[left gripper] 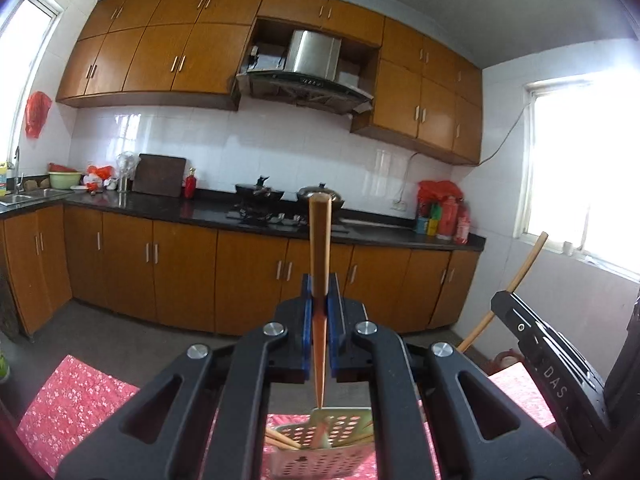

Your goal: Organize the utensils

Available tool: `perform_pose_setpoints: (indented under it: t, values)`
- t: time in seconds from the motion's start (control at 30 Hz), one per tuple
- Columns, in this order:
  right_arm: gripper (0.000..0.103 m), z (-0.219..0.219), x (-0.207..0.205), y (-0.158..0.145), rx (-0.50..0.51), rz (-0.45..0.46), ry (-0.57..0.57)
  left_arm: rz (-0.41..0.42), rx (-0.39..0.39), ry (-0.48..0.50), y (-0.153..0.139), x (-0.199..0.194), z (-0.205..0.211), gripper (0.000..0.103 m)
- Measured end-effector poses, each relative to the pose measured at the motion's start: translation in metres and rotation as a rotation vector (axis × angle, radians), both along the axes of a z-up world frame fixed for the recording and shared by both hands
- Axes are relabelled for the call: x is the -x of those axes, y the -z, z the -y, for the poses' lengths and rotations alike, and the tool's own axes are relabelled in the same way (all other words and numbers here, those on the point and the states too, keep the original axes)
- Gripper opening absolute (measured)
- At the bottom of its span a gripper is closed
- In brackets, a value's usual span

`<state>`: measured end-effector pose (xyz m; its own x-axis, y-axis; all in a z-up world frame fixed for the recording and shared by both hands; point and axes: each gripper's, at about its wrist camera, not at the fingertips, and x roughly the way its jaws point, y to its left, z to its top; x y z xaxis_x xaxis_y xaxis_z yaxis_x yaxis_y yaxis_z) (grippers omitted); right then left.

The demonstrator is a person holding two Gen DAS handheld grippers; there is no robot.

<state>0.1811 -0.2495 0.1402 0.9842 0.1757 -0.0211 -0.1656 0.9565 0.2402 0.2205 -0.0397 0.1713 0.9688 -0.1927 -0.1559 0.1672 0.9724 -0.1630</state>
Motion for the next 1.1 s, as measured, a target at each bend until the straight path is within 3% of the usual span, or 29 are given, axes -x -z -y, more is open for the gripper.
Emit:
perform_pose_setpoints:
  t: [0.13, 0.33, 0.37, 0.4, 0.43, 0.47, 0.6, 0.67, 0.8, 0.87, 0.93, 1.1]
  values:
    - [0.007, -0.005, -0.020, 0.024, 0.011, -0.065, -0.005, -0.062, 0.022, 0.007, 0.022, -0.016, -0.005, 0.008]
    - [0.011, -0.007, -0.022, 0.034, 0.014, -0.111, -0.014, -0.111, 0.016, 0.010, 0.041, -0.028, -0.010, 0.008]
    - [0.017, -0.005, -0.020, 0.033, 0.010, -0.114, -0.019, -0.115, 0.024, 0.009, 0.042, -0.028, -0.013, 0.012]
    - [0.043, -0.002, -0.018, 0.031, 0.006, -0.112, -0.015, -0.114, 0.030, 0.006, 0.041, -0.027, -0.016, 0.015]
    - [0.061, 0.000, -0.015, 0.029, 0.002, -0.105, -0.006, -0.111, 0.031, 0.000, 0.040, -0.026, -0.018, 0.024]
    - [0.061, 0.004, -0.008, 0.026, -0.006, -0.085, 0.005, -0.106, 0.035, -0.007, 0.038, -0.023, -0.021, 0.032]
    - [0.061, 0.012, 0.005, 0.016, -0.007, -0.080, 0.009, -0.085, 0.049, -0.027, 0.026, -0.007, -0.034, 0.039]
    - [0.063, 0.017, 0.016, 0.012, -0.009, -0.085, 0.012, -0.077, 0.046, -0.037, 0.021, 0.004, -0.040, 0.049]
    - [0.079, 0.024, 0.041, 0.010, 0.009, -0.086, 0.019, -0.076, 0.027, -0.063, 0.023, 0.037, -0.058, 0.068]
    - [0.089, 0.024, 0.056, 0.014, 0.037, -0.098, 0.019, -0.084, 0.014, -0.066, 0.029, 0.053, -0.064, 0.087]
    - [0.100, 0.020, 0.070, 0.021, 0.071, -0.110, 0.019, -0.094, -0.015, -0.071, 0.040, 0.075, -0.072, 0.099]
    - [0.101, 0.001, 0.111, 0.048, 0.187, -0.134, 0.040, -0.139, -0.084, -0.075, 0.075, 0.125, -0.080, 0.099]
